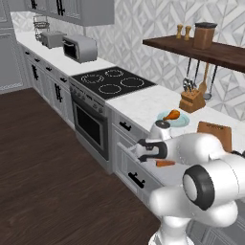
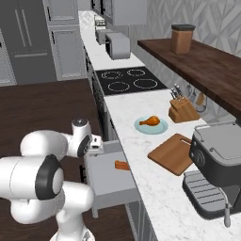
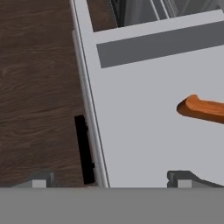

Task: Pick up the knife from the drawer and place it on the cutting board. Then place the meat from the plate to the cutting board.

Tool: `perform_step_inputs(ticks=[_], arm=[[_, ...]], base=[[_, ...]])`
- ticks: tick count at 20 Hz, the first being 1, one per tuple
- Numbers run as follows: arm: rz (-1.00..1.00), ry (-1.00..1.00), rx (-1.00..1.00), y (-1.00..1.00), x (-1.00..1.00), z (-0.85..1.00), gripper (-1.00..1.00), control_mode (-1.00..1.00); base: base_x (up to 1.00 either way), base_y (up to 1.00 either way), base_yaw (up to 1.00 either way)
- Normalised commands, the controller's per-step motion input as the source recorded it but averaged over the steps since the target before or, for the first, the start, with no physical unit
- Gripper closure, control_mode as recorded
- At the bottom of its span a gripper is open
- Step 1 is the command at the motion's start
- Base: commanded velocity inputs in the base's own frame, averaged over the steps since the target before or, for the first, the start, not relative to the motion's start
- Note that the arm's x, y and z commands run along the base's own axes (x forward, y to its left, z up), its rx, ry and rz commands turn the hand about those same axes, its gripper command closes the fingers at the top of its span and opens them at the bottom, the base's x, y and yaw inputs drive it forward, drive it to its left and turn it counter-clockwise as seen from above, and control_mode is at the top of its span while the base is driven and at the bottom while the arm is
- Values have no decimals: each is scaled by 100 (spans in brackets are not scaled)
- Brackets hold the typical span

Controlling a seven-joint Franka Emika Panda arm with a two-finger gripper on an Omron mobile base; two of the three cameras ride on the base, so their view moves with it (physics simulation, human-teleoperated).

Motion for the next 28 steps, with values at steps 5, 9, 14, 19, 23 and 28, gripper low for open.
perform_step_inputs(ticks=[5,9,14,19,23,28], arm=[[1,0,0,2,31,-25,-100,-100],[2,0,0,6,12,-26,-100,-100],[4,0,0,7,8,-29,-100,-100],[3,0,0,11,5,-25,-100,-100],[2,0,0,9,2,-21,-100,-100],[3,0,0,1,0,-12,-100,-100]], base=[[0,0,0],[0,0,0],[0,0,0],[0,0,0],[0,0,0],[0,0,0]])
